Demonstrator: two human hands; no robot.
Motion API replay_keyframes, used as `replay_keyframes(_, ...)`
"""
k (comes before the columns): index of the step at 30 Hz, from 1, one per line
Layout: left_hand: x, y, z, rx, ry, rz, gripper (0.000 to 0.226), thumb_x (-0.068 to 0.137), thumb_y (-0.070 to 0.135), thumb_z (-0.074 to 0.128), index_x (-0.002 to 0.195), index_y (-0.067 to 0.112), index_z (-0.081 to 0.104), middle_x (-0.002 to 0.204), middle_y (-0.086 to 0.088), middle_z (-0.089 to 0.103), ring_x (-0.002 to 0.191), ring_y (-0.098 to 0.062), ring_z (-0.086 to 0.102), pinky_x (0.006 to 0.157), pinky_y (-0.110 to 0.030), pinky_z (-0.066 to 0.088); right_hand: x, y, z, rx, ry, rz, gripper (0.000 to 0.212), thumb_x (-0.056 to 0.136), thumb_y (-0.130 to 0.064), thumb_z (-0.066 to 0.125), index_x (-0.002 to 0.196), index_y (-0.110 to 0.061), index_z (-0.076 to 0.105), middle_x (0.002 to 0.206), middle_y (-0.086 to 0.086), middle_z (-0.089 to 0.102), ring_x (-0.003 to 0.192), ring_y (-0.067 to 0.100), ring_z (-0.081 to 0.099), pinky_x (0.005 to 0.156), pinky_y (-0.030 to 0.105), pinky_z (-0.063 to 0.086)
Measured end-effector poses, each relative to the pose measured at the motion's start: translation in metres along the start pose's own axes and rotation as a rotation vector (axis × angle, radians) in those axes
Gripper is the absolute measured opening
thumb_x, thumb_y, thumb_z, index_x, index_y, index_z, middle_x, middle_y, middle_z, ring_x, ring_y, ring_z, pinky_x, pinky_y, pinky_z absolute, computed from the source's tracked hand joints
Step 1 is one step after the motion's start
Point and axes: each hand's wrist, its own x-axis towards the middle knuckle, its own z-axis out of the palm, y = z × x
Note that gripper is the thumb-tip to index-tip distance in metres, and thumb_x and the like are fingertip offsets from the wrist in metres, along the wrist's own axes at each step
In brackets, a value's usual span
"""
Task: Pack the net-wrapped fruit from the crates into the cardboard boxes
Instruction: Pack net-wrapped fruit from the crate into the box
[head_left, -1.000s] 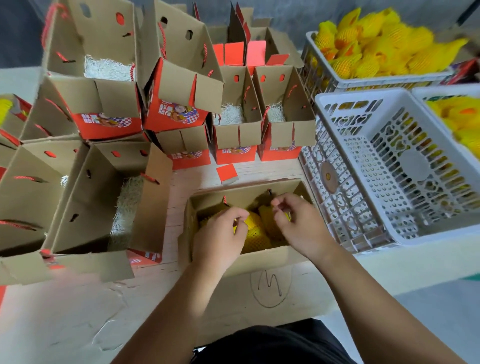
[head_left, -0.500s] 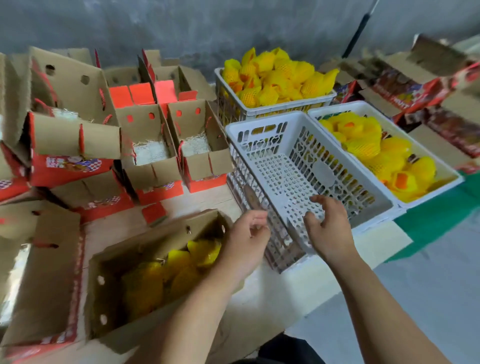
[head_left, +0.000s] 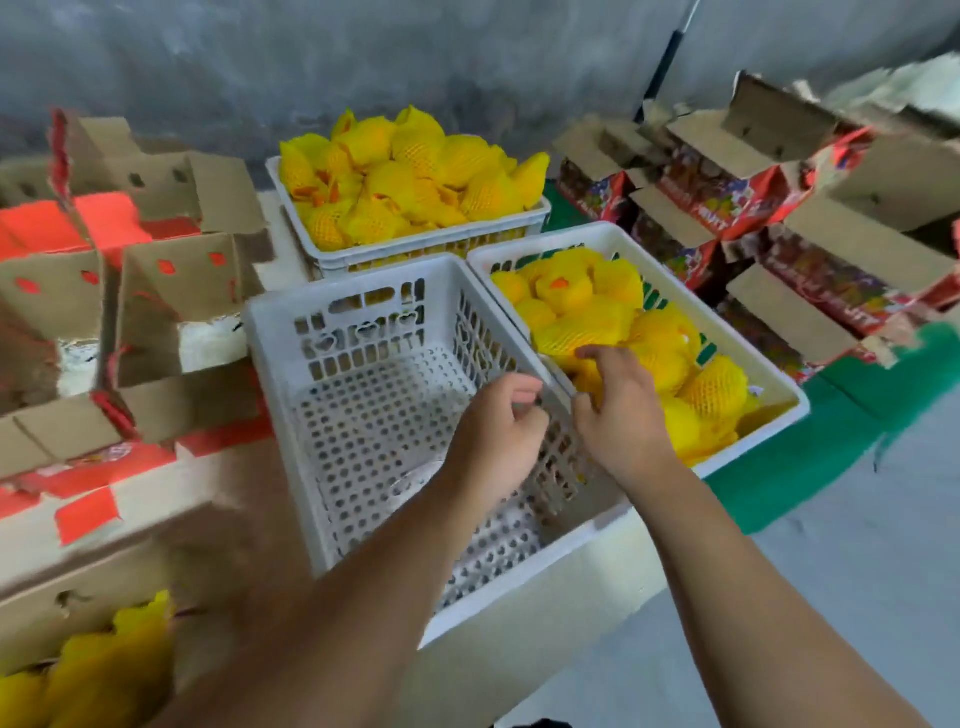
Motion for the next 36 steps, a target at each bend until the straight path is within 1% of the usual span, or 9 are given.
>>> replay_keyframes(3, 0.045, 0.024, 0.028, 0.194, 0.018, 0.082, 0.037, 0.101, 0.019, 0.057, 0.138, 0.017, 0.056, 0.138, -0.006, 0.056, 0.122, -0.023, 0.058, 0.1, -0.041, 0.05, 0.04, 0.041, -0.018, -0.23, -0.288, 0.133, 0.071, 0.091, -0.034, 0.065, 0.153, -0.028, 0.033, 0.154, 0.01, 0.035, 0.139, 0.04, 0.035, 0.106, 0.053, 0.037)
replay_keyframes(7, 0.097, 0.042, 0.055, 0.514, -0.017, 0.226, 0.047, 0.099, 0.024, 0.058, 0.145, 0.021, 0.051, 0.146, -0.008, 0.05, 0.13, -0.031, 0.05, 0.105, -0.049, 0.045, 0.049, 0.086, -0.02, -0.325, -0.726, 0.268, 0.097, 0.089, -0.056, 0.065, 0.159, -0.039, 0.0, 0.162, 0.007, 0.017, 0.145, 0.045, 0.026, 0.11, 0.059, 0.034)
replay_keyframes(11, 0.137, 0.041, 0.069, 1.001, -0.293, 0.208, 0.06, 0.099, 0.02, 0.06, 0.156, 0.027, 0.041, 0.166, -0.013, 0.024, 0.149, -0.042, 0.027, 0.117, -0.052, 0.033, 0.034, 0.103, -0.014, -0.263, -0.635, 0.221, 0.11, 0.082, -0.049, 0.075, 0.156, -0.048, -0.006, 0.155, 0.004, 0.024, 0.14, 0.045, 0.031, 0.107, 0.06, 0.034)
replay_keyframes(14, 0.147, 0.036, 0.077, 1.18, -0.199, 0.245, 0.066, 0.098, 0.011, 0.056, 0.156, 0.03, 0.034, 0.154, -0.011, 0.033, 0.129, -0.042, 0.042, 0.099, -0.048, 0.045, 0.034, 0.119, -0.026, -0.048, -0.669, 0.27, 0.116, 0.076, -0.049, 0.08, 0.158, -0.044, -0.003, 0.155, 0.005, 0.028, 0.139, 0.041, 0.036, 0.109, 0.058, 0.039)
replay_keyframes(17, 0.149, 0.029, 0.078, 1.237, -0.082, 0.194, 0.068, 0.098, 0.025, 0.062, 0.156, 0.028, 0.026, 0.148, -0.014, 0.038, 0.124, -0.039, 0.042, 0.1, -0.045, 0.042, 0.03, 0.129, -0.039, -0.043, -0.823, 0.216, 0.112, 0.074, -0.049, 0.078, 0.156, -0.048, 0.001, 0.158, -0.003, 0.021, 0.144, 0.035, 0.028, 0.107, 0.055, 0.041)
replay_keyframes(23, 0.141, 0.027, 0.054, 0.951, -0.008, 0.297, 0.069, 0.08, 0.057, 0.078, 0.136, 0.03, 0.047, 0.124, -0.006, 0.059, 0.117, -0.034, 0.049, 0.092, -0.043, 0.045, 0.034, 0.143, -0.047, 0.027, -0.673, 0.2, 0.067, 0.079, -0.042, 0.079, 0.138, -0.045, 0.049, 0.14, -0.006, 0.045, 0.13, 0.026, 0.045, 0.107, 0.047, 0.042)
replay_keyframes(26, 0.126, 0.029, 0.057, 0.487, 0.052, 0.273, 0.059, 0.084, 0.054, 0.075, 0.132, 0.032, 0.047, 0.124, -0.001, 0.053, 0.112, -0.025, 0.055, 0.086, -0.04, 0.052, 0.031, 0.14, -0.039, 0.331, -0.427, 0.358, 0.044, 0.073, -0.061, 0.075, 0.111, -0.043, 0.063, 0.114, -0.013, 0.064, 0.103, 0.012, 0.061, 0.08, 0.035, 0.052)
replay_keyframes(30, 0.105, 0.034, 0.064, 0.061, 0.109, 0.17, 0.039, 0.088, 0.055, 0.067, 0.121, 0.041, 0.052, 0.114, 0.01, 0.064, 0.098, -0.013, 0.064, 0.079, -0.037, 0.055, 0.032, 0.122, -0.022, 0.394, -0.19, 0.428, 0.04, 0.077, -0.069, 0.069, 0.095, -0.033, 0.065, 0.084, -0.011, 0.067, 0.081, 0.014, 0.063, 0.059, 0.029, 0.039)
replay_keyframes(36, 0.082, 0.037, 0.058, -0.414, 0.288, -0.109, 0.02, 0.084, 0.063, 0.06, 0.099, 0.05, 0.062, 0.09, 0.032, 0.067, 0.08, 0.009, 0.066, 0.067, -0.024, 0.056, 0.039, 0.101, -0.03, 0.675, 0.023, 0.502, 0.044, 0.08, -0.067, 0.063, 0.097, -0.027, 0.068, 0.084, -0.009, 0.069, 0.079, 0.015, 0.063, 0.069, 0.034, 0.047)
